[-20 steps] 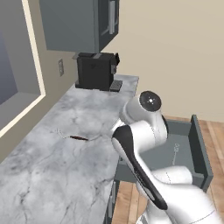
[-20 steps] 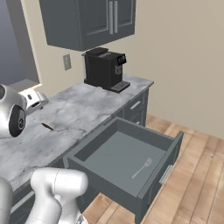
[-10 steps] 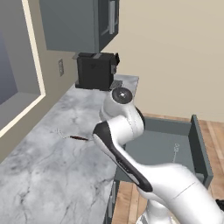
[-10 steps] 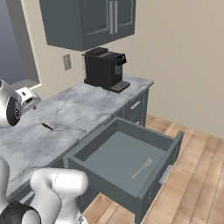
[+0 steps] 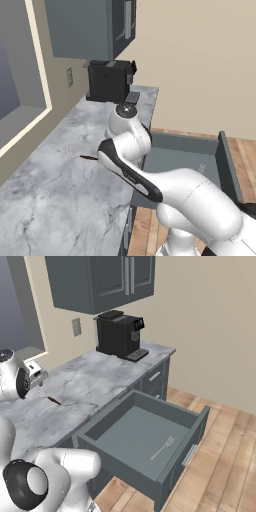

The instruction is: Organize the utensils by type. Pick up the wooden spoons from the counter and place them in the open cabinet. Then pick up the metallic utensils from the counter and place them in the open drawer.

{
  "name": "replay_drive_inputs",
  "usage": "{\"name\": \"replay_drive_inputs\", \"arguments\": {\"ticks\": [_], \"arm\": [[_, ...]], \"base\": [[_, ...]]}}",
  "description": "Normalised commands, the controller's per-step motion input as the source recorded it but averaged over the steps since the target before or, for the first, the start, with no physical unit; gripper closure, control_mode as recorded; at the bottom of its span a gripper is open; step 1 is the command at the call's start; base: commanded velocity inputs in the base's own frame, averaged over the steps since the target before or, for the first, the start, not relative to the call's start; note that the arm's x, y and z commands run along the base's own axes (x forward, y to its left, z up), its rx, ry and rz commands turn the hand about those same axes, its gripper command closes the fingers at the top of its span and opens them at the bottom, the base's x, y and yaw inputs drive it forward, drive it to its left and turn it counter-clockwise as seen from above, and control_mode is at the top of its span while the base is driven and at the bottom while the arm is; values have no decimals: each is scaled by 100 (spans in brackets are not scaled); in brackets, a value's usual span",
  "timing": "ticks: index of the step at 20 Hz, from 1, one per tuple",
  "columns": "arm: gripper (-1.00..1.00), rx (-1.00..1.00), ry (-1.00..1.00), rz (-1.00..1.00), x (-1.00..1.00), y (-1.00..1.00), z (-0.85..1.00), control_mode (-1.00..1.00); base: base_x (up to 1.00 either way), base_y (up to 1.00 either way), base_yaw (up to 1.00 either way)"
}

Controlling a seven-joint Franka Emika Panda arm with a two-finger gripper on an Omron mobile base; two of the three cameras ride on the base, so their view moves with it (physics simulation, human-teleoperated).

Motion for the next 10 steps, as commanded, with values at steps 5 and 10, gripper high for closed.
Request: {"name": "replay_drive_inputs", "arguments": {"ticks": [5,10], "arm": [[-100,-4,4,7,42,20,-41,-100],[-100,-12,9,4,56,37,-34,-100]], "base": [[0,0,0],[0,0,0]]}}
